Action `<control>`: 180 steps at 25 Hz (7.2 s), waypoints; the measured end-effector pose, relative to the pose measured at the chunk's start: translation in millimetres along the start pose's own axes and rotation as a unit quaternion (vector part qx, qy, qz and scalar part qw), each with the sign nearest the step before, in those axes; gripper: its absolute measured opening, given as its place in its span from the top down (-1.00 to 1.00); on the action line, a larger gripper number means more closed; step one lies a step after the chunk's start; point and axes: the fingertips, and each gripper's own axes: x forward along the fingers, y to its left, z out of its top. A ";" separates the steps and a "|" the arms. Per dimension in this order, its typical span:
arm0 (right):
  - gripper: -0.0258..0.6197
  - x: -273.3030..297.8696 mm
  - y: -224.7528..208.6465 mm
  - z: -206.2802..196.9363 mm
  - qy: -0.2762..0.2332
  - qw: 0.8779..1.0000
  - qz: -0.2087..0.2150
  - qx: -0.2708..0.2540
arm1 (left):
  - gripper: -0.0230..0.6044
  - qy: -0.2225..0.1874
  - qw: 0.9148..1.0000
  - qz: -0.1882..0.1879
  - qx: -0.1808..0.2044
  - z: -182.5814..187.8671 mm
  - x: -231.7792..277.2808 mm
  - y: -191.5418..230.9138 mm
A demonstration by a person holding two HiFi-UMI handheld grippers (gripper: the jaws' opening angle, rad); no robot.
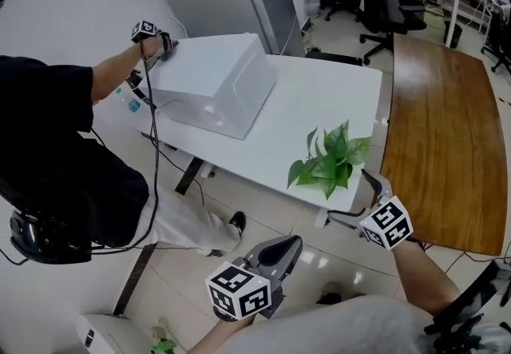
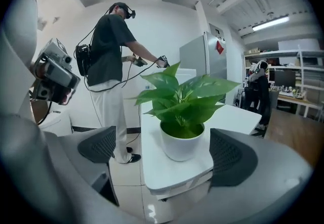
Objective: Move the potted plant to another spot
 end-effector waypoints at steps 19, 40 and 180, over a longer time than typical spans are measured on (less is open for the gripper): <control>-0.89 82.5 -35.7 -21.5 0.012 1.000 -0.026 0.007 | 0.94 0.000 0.999 0.040 -0.013 -1.2 -19.5 49.0; -0.54 79.2 -44.5 -17.0 -0.011 0.999 -0.029 0.010 | 0.94 -0.003 0.999 0.042 -0.011 3.6 -6.9 53.5; 0.91 -444.1 279.3 -27.2 -0.139 0.963 -0.156 0.170 | 0.94 0.048 0.956 -0.276 0.086 -129.5 -82.5 -311.1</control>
